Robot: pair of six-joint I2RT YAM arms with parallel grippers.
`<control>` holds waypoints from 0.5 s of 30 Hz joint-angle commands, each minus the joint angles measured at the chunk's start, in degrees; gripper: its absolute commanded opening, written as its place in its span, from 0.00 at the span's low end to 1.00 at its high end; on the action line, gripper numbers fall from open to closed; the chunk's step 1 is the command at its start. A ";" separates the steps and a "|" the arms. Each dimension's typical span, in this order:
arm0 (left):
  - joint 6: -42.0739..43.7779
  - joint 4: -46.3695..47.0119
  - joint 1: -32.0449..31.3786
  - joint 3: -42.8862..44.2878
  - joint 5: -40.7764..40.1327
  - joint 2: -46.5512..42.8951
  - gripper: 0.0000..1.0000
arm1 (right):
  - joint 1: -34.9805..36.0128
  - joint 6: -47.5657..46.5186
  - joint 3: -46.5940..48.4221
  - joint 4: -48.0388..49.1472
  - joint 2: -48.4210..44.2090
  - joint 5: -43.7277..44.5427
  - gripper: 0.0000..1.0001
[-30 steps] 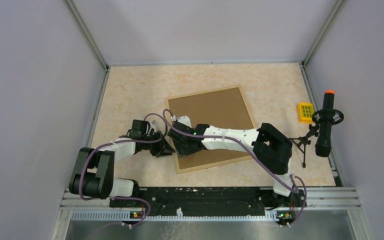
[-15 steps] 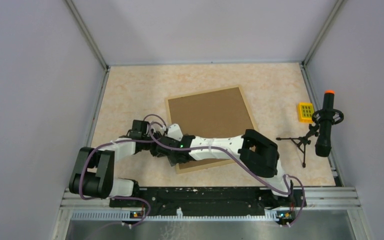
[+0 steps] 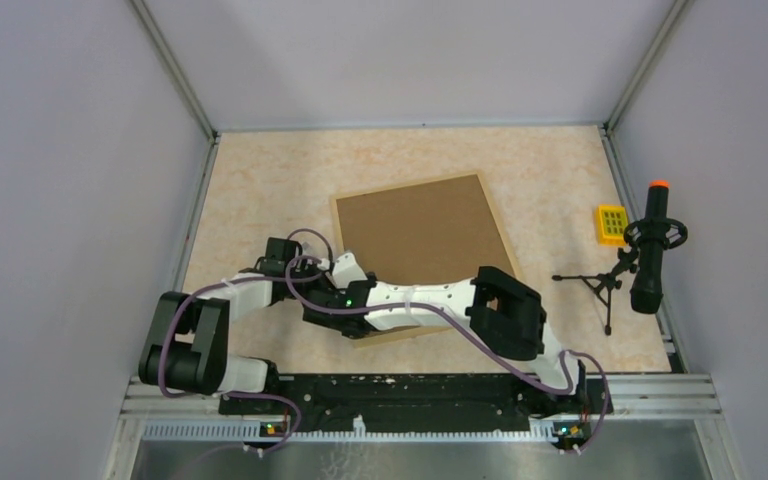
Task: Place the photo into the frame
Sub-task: Adjust the photo frame item on the photo frame.
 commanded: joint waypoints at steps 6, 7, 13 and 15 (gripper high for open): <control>3.03 -5.52 -0.03 -2.75 -17.09 2.50 0.18 | -0.72 -1.37 -4.71 6.93 -8.68 -2.95 0.52; 3.47 -5.52 -0.06 -2.64 -16.96 2.66 0.18 | -1.41 -1.75 -7.91 11.11 -10.83 -6.17 0.53; 3.96 -5.02 -0.11 -3.03 -16.80 2.09 0.18 | -3.61 -6.26 -14.80 23.37 -14.15 -17.67 0.59; 3.32 -5.23 -0.09 -2.97 -17.07 2.26 0.18 | -2.99 -7.20 -11.75 21.09 -11.60 -17.60 0.63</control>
